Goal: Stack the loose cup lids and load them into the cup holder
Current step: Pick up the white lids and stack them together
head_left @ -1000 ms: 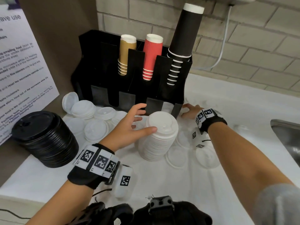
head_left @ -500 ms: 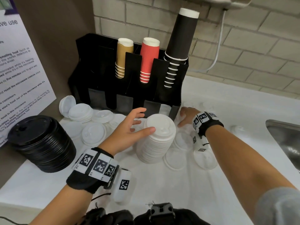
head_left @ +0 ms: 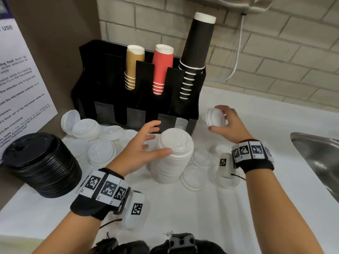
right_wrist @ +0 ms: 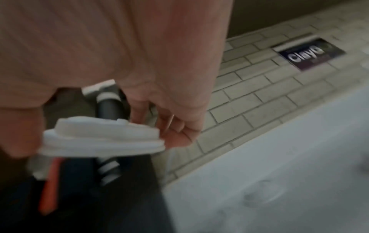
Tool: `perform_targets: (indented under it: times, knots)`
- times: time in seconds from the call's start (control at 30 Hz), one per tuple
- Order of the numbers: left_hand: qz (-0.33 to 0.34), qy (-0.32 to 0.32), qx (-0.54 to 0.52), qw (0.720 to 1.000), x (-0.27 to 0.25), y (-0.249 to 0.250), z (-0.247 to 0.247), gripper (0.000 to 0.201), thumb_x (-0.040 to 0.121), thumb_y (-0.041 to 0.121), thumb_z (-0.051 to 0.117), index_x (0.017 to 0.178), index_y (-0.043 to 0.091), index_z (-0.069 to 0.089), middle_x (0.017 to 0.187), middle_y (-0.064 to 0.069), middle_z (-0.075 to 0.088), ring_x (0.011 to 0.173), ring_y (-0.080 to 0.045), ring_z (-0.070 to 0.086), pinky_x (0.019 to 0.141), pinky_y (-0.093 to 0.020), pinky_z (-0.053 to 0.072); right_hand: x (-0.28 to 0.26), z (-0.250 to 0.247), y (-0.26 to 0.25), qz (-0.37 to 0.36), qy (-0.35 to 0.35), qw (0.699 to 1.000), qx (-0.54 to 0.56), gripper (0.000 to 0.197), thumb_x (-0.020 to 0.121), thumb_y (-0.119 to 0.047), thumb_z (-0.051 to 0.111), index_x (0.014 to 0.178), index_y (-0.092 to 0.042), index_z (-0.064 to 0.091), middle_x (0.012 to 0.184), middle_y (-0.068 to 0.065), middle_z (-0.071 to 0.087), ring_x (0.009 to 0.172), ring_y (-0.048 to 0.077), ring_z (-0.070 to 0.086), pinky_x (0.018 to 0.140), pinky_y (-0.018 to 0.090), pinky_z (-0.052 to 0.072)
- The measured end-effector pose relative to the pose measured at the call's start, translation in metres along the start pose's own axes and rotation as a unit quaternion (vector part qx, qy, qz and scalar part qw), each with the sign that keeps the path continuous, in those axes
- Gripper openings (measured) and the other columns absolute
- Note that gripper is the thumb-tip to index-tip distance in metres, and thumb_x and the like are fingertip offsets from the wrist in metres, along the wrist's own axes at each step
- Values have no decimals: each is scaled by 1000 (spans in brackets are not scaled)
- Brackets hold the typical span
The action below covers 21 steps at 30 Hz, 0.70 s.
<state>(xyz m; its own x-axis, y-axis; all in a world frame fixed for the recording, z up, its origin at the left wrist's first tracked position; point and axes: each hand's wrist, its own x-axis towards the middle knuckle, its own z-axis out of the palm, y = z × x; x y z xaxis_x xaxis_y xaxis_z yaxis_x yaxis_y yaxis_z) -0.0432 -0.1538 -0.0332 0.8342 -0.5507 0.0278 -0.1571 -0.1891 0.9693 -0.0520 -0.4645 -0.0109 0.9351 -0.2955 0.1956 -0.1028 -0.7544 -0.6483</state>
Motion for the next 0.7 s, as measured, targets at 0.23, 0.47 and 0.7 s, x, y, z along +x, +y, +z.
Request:
perform_targets:
  times: [0.23,0.47,0.7]
  knots:
    - [3,-46,42,998,1,-7,8,102,52,52,89,138,46,35,132,28,47,122,12,40,108,-33,36,-53,6,-59,-103,-158,966,179,65,66,-20,79,121,-36,48,119,-14,55,106,10,55,79,26,48]
    - [9,-35,38,999,1,-8,10,96,53,54,89,135,44,40,131,28,49,123,7,44,109,-39,38,-55,12,-54,-85,-99,977,171,59,70,-23,76,122,-36,50,120,-14,54,103,3,53,76,13,47]
    - [3,-24,28,999,3,-7,2,96,49,65,77,134,49,35,138,21,45,127,3,42,107,-29,36,-37,24,11,112,-168,978,53,61,74,-32,80,127,-32,47,118,-1,51,102,13,50,79,20,38]
